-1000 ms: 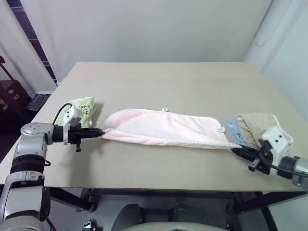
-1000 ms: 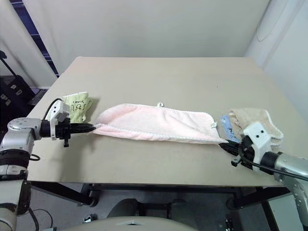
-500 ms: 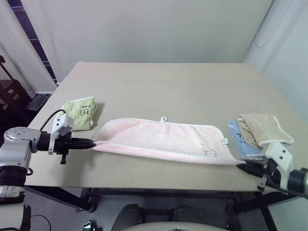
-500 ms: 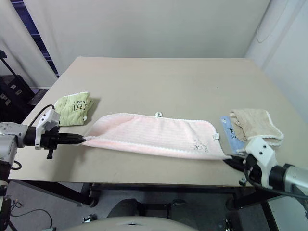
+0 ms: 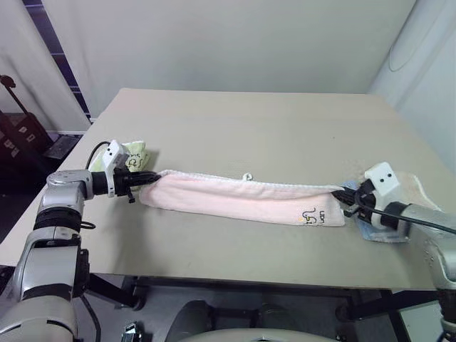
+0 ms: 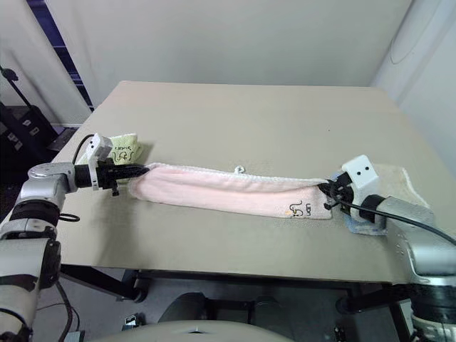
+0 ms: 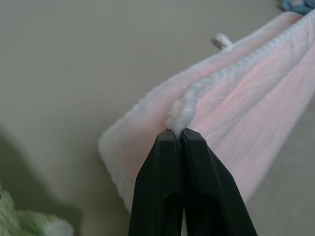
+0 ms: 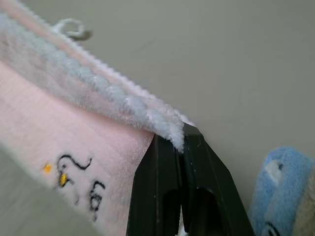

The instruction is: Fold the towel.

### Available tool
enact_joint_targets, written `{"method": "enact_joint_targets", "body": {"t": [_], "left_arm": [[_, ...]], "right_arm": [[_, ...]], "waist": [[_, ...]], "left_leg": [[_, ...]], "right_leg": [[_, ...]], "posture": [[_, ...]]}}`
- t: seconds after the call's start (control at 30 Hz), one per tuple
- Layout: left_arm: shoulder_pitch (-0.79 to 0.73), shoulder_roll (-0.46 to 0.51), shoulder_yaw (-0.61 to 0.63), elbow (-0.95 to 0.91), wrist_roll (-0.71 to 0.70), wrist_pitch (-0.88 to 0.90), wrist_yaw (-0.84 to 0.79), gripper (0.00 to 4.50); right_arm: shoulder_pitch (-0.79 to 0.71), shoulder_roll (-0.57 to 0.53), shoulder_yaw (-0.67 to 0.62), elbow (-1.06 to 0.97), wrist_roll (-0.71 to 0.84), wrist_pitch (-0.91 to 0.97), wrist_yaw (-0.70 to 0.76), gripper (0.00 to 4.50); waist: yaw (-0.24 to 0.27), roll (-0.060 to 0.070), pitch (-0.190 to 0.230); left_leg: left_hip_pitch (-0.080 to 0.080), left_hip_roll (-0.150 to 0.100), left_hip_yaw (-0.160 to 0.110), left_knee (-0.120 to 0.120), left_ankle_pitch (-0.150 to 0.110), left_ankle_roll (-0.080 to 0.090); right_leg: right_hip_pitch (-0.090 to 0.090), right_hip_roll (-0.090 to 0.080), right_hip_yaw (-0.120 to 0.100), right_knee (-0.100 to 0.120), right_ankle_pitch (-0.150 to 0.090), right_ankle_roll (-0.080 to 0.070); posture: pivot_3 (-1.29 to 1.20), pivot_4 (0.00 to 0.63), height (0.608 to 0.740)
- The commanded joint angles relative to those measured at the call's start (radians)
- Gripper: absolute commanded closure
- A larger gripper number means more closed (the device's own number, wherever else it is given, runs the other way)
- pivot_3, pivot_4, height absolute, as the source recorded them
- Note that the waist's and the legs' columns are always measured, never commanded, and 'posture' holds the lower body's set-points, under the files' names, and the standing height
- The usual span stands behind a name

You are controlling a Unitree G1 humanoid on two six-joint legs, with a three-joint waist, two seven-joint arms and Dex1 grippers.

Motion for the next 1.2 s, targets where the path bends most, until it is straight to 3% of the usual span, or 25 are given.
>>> {"method": "enact_joint_targets", "body": {"t": [0.03, 0.33, 0.37, 0.5, 0.67, 0.77, 0.8, 1.03, 1.2], "left_arm": [[-0.062, -0.010, -0.007, 0.063, 0.040, -0.044, 0.049, 4.45], [-0.098, -0.079, 0.005, 0.164, 0.090, -0.126, 0.188, 4.45], [-0.095, -0.079, 0.004, 0.168, 0.093, -0.126, 0.190, 4.24], [-0.087, -0.078, 0.016, 0.174, 0.090, -0.141, 0.210, 3.19], [-0.104, -0.073, 0.056, 0.167, 0.065, -0.124, 0.229, 1.36], [-0.111, -0.063, 0.085, 0.144, 0.036, -0.107, 0.207, 0.23], [-0.112, -0.059, 0.098, 0.136, 0.026, -0.105, 0.204, 0.22], [0.000, -0.046, 0.125, -0.096, -0.080, 0.038, 0.011, 0.22], [0.158, -0.040, 0.081, -0.320, -0.098, 0.099, -0.067, 0.22]], "right_arm": [[-0.071, 0.032, 0.024, 0.068, -0.027, -0.023, -0.034, 4.50], [-0.254, 0.147, 0.078, 0.315, -0.092, -0.117, -0.101, 4.50], [-0.258, 0.149, 0.089, 0.319, -0.092, -0.116, -0.088, 4.50], [-0.271, 0.154, 0.111, 0.337, -0.105, -0.122, -0.079, 3.51], [-0.269, 0.157, 0.088, 0.329, -0.102, -0.119, -0.099, 1.69], [-0.273, 0.162, 0.007, 0.311, -0.069, -0.094, -0.159, 0.53], [-0.271, 0.165, -0.031, 0.295, -0.043, -0.081, -0.172, 0.22], [-0.189, 0.259, -0.381, 0.024, 0.453, 0.384, -0.266, 0.22], [-0.118, 0.323, -0.544, 0.022, 0.746, 0.686, -0.420, 0.22]], "waist": [[-0.002, 0.000, 0.000], [-0.003, -0.001, 0.000], [-0.003, -0.001, 0.000], [-0.002, -0.001, 0.000], [-0.003, -0.001, 0.000], [-0.002, -0.001, 0.000], [-0.002, -0.001, 0.000], [-0.004, 0.000, -0.002], [-0.013, 0.001, -0.002]], "left_leg": [[0.000, 0.000, 0.000, 0.000, 0.000, 0.000], [0.002, 0.000, 0.001, 0.001, 0.001, 0.001], [0.002, 0.000, 0.001, 0.001, 0.001, 0.001], [0.002, 0.000, 0.001, 0.001, 0.001, 0.001], [0.002, 0.000, 0.001, 0.001, 0.001, 0.001], [0.002, 0.000, 0.001, 0.001, 0.001, 0.001], [0.002, 0.000, 0.001, 0.001, 0.001, 0.001], [0.001, 0.001, 0.000, 0.000, 0.001, 0.001], [0.002, 0.001, 0.001, 0.000, 0.001, 0.001]], "right_leg": [[0.000, 0.000, 0.000, 0.000, 0.000, 0.000], [0.001, 0.001, 0.000, 0.004, 0.001, 0.001], [0.000, 0.001, 0.000, 0.004, 0.001, 0.001], [0.001, 0.002, 0.000, 0.003, 0.001, 0.001], [0.001, 0.001, 0.000, 0.004, 0.001, 0.002], [0.001, 0.001, 0.000, 0.004, 0.001, 0.002], [0.001, 0.001, 0.000, 0.004, 0.001, 0.002], [0.000, 0.001, 0.000, 0.003, 0.001, 0.001], [0.001, 0.000, 0.001, 0.003, 0.001, 0.000]], "posture": [[0.00, 0.000, 0.740], [0.00, 0.000, 0.740], [0.00, 0.000, 0.740], [0.00, 0.000, 0.740], [0.00, 0.000, 0.740], [0.00, 0.000, 0.740], [0.00, 0.000, 0.740], [0.00, 0.000, 0.740], [0.00, 0.000, 0.740]]}}
